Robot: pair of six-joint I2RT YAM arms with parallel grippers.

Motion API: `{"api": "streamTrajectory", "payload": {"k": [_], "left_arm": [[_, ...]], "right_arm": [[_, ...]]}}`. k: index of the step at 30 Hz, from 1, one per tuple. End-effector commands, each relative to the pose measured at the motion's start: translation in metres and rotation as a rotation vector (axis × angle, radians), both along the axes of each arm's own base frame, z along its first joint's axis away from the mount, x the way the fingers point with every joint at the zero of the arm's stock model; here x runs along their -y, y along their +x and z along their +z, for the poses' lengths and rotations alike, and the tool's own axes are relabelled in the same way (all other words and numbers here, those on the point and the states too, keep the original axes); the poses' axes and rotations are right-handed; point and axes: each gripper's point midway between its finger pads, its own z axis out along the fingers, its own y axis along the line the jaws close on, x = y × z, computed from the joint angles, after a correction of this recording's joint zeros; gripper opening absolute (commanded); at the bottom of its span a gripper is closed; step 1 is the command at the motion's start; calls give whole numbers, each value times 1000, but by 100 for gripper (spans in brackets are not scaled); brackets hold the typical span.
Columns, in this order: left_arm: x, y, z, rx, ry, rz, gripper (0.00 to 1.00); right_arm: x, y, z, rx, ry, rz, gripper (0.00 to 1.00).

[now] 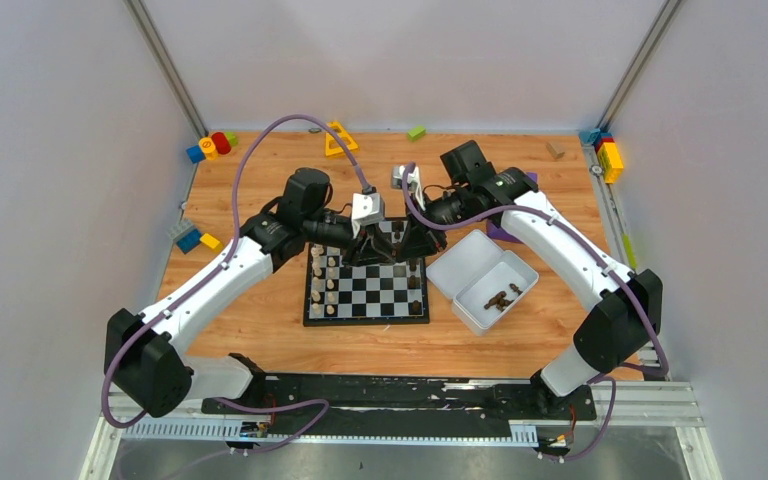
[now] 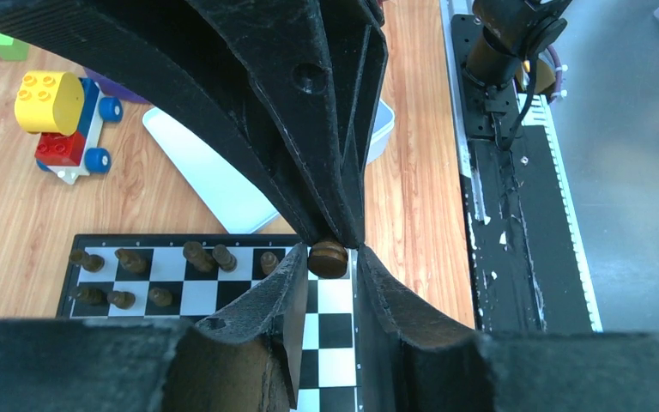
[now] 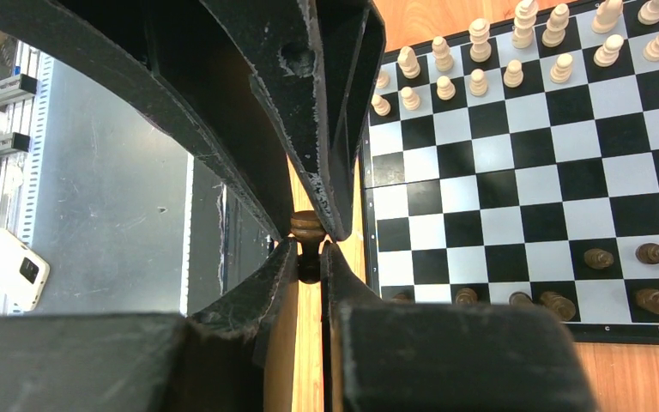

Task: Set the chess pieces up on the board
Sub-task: Place the chess piece on the chessboard.

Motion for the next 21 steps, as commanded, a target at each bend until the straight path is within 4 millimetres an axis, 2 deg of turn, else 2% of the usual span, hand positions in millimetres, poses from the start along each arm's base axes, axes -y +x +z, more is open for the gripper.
{"api": "streamTrajectory", "payload": {"k": [1, 4, 6, 8, 12, 17, 21], "left_arm": [[7, 2, 22, 71, -51, -32, 29], [5, 1, 21, 71, -46, -33, 20], [4, 1, 20, 78, -42, -28, 7], [3, 1, 20, 82, -38, -17, 0], [2, 5, 23, 88, -41, 14, 0], [3, 18, 31, 51, -72, 91, 0], [3, 31, 38, -17, -125, 154, 0]], "right_arm": [[-8, 2, 21, 47, 63, 23, 5], [-8, 3, 22, 48, 60, 17, 9], [-7, 4, 23, 54, 57, 7, 13], [-6, 6, 25, 63, 54, -4, 19], [-2, 9, 31, 77, 56, -26, 29], [13, 25, 51, 75, 101, -106, 49], [24, 40, 70, 51, 178, -177, 52]]}}
